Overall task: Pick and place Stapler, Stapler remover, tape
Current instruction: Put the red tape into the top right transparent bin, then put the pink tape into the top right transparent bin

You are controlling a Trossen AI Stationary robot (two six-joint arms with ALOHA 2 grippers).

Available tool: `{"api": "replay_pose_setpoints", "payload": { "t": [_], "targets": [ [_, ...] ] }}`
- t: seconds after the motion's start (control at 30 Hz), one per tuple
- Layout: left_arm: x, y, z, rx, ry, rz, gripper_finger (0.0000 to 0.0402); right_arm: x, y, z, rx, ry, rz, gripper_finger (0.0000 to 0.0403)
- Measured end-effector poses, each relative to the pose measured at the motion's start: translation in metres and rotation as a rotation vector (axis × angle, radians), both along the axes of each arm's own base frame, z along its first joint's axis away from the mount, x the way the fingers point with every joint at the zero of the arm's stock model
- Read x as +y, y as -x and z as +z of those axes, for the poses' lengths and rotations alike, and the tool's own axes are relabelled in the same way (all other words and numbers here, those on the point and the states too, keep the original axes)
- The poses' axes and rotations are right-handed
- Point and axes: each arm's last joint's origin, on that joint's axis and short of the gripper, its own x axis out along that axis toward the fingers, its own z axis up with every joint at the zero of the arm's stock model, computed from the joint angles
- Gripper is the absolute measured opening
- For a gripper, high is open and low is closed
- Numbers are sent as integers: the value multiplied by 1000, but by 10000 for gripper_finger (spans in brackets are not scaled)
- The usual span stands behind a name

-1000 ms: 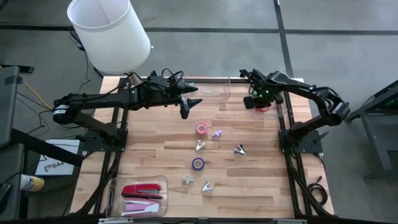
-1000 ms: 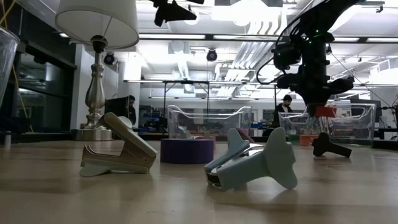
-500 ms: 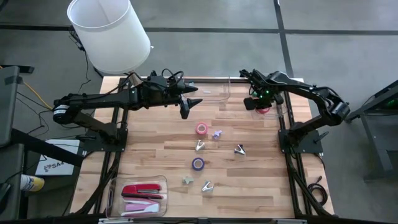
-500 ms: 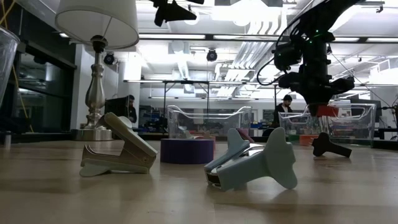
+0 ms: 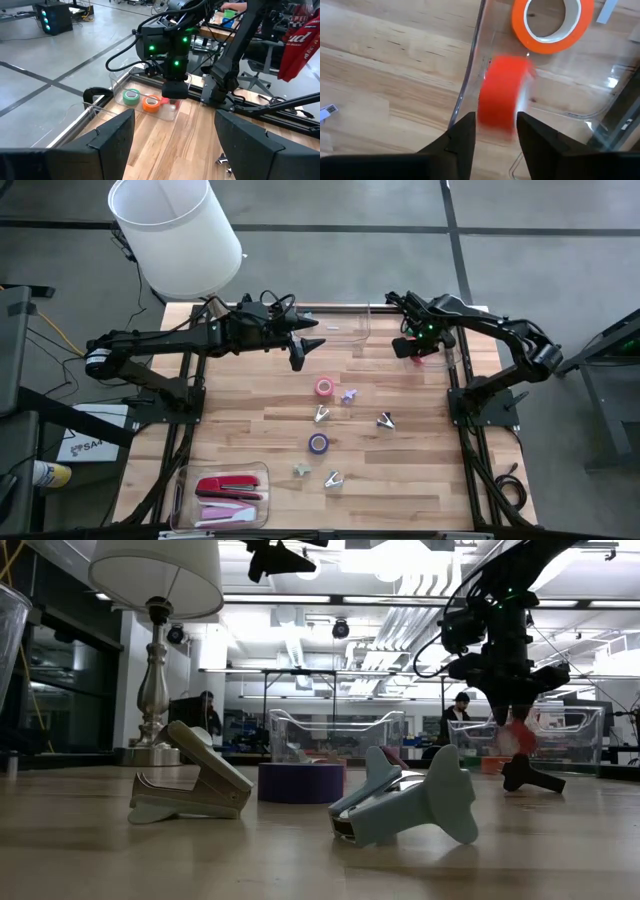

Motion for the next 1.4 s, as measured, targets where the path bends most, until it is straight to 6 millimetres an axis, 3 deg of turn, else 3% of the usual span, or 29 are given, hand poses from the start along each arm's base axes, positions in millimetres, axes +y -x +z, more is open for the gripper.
{"api": "replay_pose_setpoints", "payload": {
  "t": [0.3,0.6,1.0,1.13,1.4],
  "targets": [
    [0,0,0,0,0,0,271,0,0,0,9,5,3,172],
    [0,0,0,5,1,0,271,0,1,1,34,34,-5,177],
    [0,2,-8,77,44,5,271,9,13,38,-146,217,-29,177],
    [-1,-2,-19,143,93,-38,271,13,17,50,-212,282,-31,177],
    [2,-29,-61,311,197,-82,271,19,22,70,-327,401,-27,177]
  ]
}}
